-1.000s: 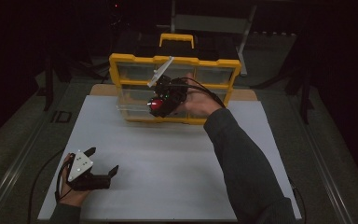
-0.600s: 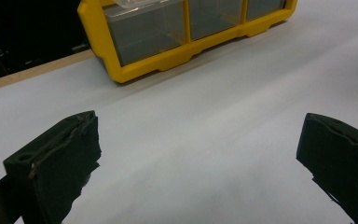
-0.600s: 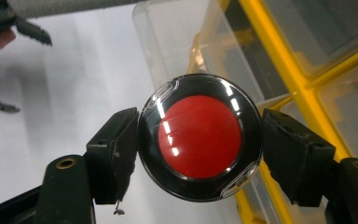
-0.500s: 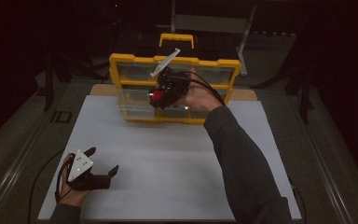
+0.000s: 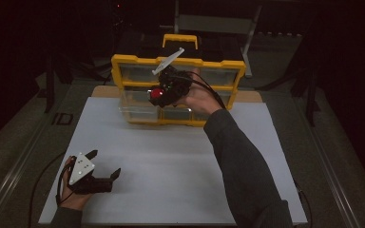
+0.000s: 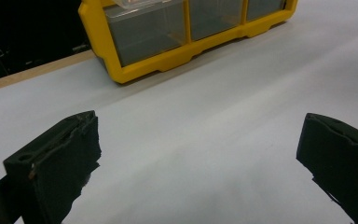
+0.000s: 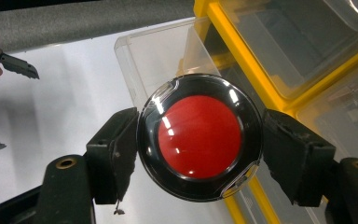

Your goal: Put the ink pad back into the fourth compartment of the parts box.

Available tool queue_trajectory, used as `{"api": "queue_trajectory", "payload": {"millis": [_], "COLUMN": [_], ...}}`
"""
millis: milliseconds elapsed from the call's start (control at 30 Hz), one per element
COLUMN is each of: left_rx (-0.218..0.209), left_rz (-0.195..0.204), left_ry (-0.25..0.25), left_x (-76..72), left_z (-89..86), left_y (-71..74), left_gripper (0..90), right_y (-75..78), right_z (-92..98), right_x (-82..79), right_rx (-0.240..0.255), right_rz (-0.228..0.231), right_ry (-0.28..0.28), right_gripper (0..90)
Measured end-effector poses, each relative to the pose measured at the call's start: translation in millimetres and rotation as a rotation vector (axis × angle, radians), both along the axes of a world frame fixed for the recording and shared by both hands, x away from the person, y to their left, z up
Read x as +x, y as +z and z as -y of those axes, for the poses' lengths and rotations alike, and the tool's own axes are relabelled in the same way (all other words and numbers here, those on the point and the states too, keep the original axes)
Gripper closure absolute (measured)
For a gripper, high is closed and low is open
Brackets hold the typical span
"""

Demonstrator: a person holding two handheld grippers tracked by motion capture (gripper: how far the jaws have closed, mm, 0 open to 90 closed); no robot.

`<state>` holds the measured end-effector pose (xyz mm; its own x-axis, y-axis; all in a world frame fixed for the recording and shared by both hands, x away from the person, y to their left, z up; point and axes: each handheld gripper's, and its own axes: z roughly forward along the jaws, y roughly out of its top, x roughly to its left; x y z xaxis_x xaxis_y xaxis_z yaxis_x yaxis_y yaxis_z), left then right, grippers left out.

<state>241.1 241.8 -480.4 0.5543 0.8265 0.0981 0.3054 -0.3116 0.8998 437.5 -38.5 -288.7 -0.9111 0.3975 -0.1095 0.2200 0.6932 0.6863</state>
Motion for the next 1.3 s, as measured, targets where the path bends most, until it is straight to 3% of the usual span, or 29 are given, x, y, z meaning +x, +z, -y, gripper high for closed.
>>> {"api": "queue_trajectory", "payload": {"millis": [1300], "left_rx": [-0.005], "left_rz": [0.004], "left_ry": [0.002], "left_x": [-0.2], "left_z": [-0.2], "left_y": [0.2], "left_gripper": [0.0], "right_y": [-16.3], "right_z": [-7.5], "right_x": [11.0], "right_rx": [0.167], "right_rz": [-0.008], "right_ry": [-0.076], "right_gripper": [29.5]}}
